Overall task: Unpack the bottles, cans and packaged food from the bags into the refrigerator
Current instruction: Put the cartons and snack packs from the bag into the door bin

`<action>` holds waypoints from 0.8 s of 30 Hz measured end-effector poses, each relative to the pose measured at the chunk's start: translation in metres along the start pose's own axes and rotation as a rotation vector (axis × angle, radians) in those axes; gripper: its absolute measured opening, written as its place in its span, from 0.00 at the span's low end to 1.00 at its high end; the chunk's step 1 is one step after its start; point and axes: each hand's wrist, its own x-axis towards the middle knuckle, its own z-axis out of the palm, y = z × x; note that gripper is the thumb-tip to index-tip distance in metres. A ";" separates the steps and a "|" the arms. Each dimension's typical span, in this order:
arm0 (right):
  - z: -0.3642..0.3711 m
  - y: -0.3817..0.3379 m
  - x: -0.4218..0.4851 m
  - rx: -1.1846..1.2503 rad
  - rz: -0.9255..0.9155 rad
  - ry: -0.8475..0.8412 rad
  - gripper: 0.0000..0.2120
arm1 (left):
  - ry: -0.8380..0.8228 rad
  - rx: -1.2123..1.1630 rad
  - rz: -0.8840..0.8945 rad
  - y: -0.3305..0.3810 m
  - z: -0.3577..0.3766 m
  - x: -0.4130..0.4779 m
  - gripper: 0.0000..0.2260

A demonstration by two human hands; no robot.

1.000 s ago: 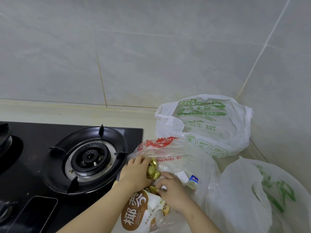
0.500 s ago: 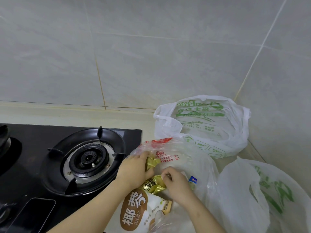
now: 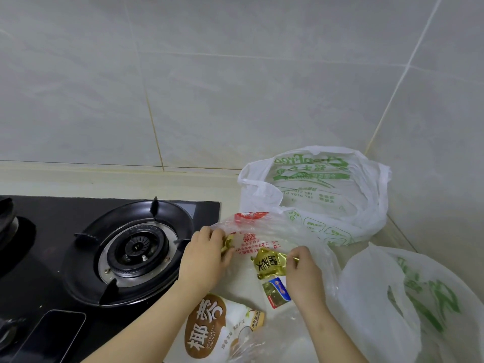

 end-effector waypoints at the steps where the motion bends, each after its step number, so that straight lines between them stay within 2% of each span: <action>1: 0.001 0.002 0.000 -0.045 -0.009 -0.017 0.03 | 0.011 0.008 -0.006 0.003 -0.001 -0.001 0.15; 2: 0.002 0.003 -0.002 -0.101 -0.024 -0.031 0.03 | 0.019 0.021 0.002 0.005 -0.001 -0.003 0.14; 7: 0.007 -0.003 -0.010 -0.466 -0.211 -0.040 0.18 | -0.132 0.027 -0.006 0.012 0.001 -0.005 0.14; 13: 0.020 0.001 -0.007 -0.435 -0.226 -0.320 0.27 | -0.363 -0.019 0.011 0.006 0.008 -0.013 0.16; 15: 0.022 0.005 -0.006 -0.486 -0.234 -0.319 0.30 | -0.408 0.009 0.022 0.004 0.011 -0.016 0.20; 19: 0.021 0.009 -0.004 -0.479 -0.244 -0.282 0.29 | -0.358 0.209 0.023 0.009 0.016 -0.016 0.26; 24: 0.022 0.014 -0.002 -0.356 -0.216 -0.276 0.29 | -0.314 0.155 -0.078 0.014 0.019 -0.012 0.21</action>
